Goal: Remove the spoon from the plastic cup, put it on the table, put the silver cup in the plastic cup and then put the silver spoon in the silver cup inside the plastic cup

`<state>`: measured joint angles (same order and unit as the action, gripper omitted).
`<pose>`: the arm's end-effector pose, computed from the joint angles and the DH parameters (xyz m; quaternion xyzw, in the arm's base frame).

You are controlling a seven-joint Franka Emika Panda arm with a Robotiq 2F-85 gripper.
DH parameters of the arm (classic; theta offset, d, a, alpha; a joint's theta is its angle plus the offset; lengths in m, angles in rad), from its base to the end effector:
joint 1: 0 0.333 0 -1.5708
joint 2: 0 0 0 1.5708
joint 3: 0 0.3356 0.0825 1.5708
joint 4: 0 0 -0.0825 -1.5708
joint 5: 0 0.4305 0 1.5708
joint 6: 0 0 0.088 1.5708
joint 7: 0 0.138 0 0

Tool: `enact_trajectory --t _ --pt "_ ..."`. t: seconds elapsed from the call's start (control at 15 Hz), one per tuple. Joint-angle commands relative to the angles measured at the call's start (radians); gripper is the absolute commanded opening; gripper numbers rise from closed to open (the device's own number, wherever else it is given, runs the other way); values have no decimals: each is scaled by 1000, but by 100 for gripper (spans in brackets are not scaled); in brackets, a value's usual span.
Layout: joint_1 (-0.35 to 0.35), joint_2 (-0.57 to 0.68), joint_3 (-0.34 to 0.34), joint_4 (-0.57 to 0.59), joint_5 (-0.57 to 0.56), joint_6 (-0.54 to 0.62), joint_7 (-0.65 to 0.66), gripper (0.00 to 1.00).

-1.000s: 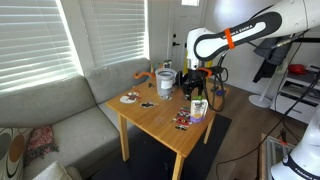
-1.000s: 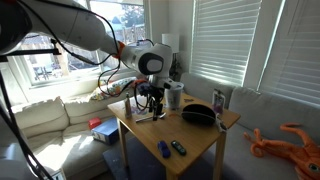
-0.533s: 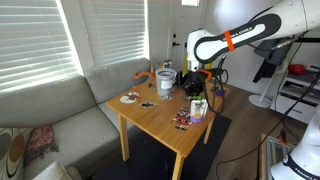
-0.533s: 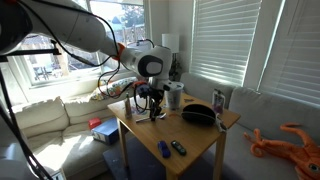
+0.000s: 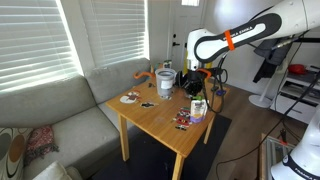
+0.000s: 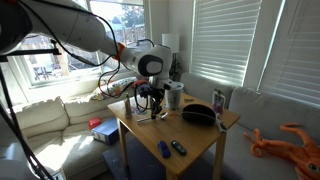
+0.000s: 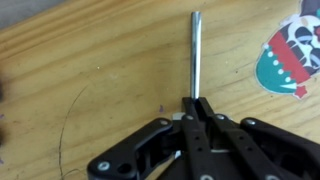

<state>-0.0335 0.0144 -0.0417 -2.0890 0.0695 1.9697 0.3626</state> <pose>0.5679 -0.0363 0.3715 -0.9700 0.2318 0.0705 0.0209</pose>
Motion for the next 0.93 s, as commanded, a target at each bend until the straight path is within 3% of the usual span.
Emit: enact_trajectory --t 0.0,0.4,0.87 --pt "-1 -76 1 7 -48 0 26 2" --pt "-23 -193 12 111 -190 39 52 2" --pt "-27 -135 61 203 -274 289 170 2"
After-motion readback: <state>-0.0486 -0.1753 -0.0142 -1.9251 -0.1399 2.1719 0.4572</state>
